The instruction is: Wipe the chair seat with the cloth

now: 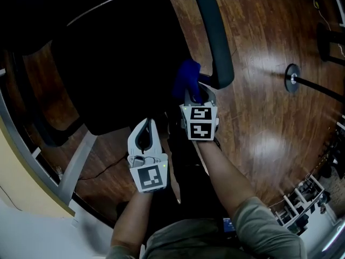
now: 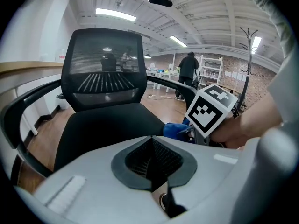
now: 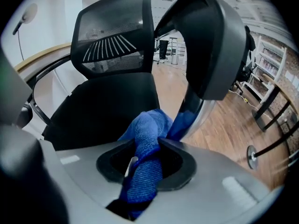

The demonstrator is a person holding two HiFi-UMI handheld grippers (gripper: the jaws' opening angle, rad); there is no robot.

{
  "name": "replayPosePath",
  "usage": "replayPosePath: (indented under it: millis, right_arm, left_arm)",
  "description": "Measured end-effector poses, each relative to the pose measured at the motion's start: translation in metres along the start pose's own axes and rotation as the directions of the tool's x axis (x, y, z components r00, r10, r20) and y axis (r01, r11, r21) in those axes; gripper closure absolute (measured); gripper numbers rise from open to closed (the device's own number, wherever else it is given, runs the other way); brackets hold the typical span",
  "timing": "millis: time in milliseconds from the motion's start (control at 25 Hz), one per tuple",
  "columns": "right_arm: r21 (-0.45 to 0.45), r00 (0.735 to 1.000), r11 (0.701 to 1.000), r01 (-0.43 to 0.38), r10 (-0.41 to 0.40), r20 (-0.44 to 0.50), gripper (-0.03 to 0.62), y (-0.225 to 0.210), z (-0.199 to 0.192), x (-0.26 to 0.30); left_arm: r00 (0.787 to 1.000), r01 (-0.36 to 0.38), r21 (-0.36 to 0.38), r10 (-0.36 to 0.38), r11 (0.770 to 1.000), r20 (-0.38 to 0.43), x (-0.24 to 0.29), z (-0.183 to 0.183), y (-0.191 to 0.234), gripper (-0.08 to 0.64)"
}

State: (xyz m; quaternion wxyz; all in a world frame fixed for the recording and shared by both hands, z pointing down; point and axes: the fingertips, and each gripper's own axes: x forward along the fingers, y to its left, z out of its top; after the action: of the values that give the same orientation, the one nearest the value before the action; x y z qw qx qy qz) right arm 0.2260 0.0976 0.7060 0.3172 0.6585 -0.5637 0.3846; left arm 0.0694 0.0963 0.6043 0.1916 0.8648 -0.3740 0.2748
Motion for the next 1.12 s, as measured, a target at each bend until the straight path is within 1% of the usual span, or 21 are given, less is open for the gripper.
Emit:
replayPosePath:
  millis: [120, 200, 320, 400, 520, 640, 760, 880, 920, 1000, 1120]
  right_arm:
    - [-0.043, 1.000, 0.999, -0.003, 0.004, 0.023, 0.493, 0.012, 0.013, -0.009]
    - [-0.078, 0.999, 0.997, -0.028, 0.031, 0.042, 0.492, 0.034, 0.024, -0.017]
    - [-0.153, 0.992, 0.984, -0.094, 0.105, 0.066, 0.492, 0.085, 0.039, -0.026]
    - [-0.207, 0.982, 0.966, -0.152, 0.171, 0.075, 0.492, 0.127, 0.046, -0.033]
    - [-0.295, 0.960, 0.926, -0.235, 0.268, 0.076, 0.492, 0.195, 0.051, -0.044]
    - [-0.381, 0.937, 0.875, -0.300, 0.345, 0.052, 0.492, 0.262, 0.046, -0.051]
    - [-0.463, 0.917, 0.813, -0.352, 0.400, 0.005, 0.492, 0.318, 0.031, -0.055]
    - [-0.530, 0.891, 0.744, -0.408, 0.452, -0.051, 0.492, 0.358, 0.009, -0.060]
    - [-0.543, 0.884, 0.727, -0.421, 0.462, -0.067, 0.492, 0.368, 0.001, -0.061]
    - [-0.552, 0.878, 0.709, -0.438, 0.470, -0.093, 0.492, 0.385, -0.013, -0.059]
    - [-0.555, 0.873, 0.697, -0.454, 0.471, -0.123, 0.492, 0.404, -0.029, -0.050]
  left_arm:
    - [0.999, -0.044, -0.029, 0.045, 0.999, 0.012, -0.013, 0.004, 0.018, 0.555]
    - [0.997, -0.079, -0.041, 0.080, 0.996, 0.021, -0.027, 0.005, 0.035, 0.555]
    - [0.990, -0.139, -0.073, 0.141, 0.988, 0.023, -0.052, 0.000, 0.067, 0.555]
    - [0.983, -0.182, -0.094, 0.184, 0.979, 0.019, -0.071, -0.007, 0.089, 0.555]
    - [0.969, -0.245, -0.129, 0.248, 0.961, 0.010, -0.102, -0.021, 0.122, 0.555]
    - [0.956, -0.292, -0.156, 0.295, 0.944, -0.005, -0.130, -0.042, 0.154, 0.555]
    - [0.950, -0.309, -0.180, 0.313, 0.934, -0.009, -0.150, -0.060, 0.176, 0.555]
    - [0.950, -0.308, -0.188, 0.314, 0.933, 0.000, -0.164, -0.070, 0.184, 0.555]
    - [0.948, -0.311, -0.191, 0.317, 0.931, 0.000, -0.168, -0.073, 0.187, 0.555]
    - [0.942, -0.329, -0.206, 0.335, 0.922, -0.006, -0.178, -0.082, 0.197, 0.555]
    - [0.931, -0.360, -0.225, 0.363, 0.905, -0.031, -0.189, -0.100, 0.214, 0.555]
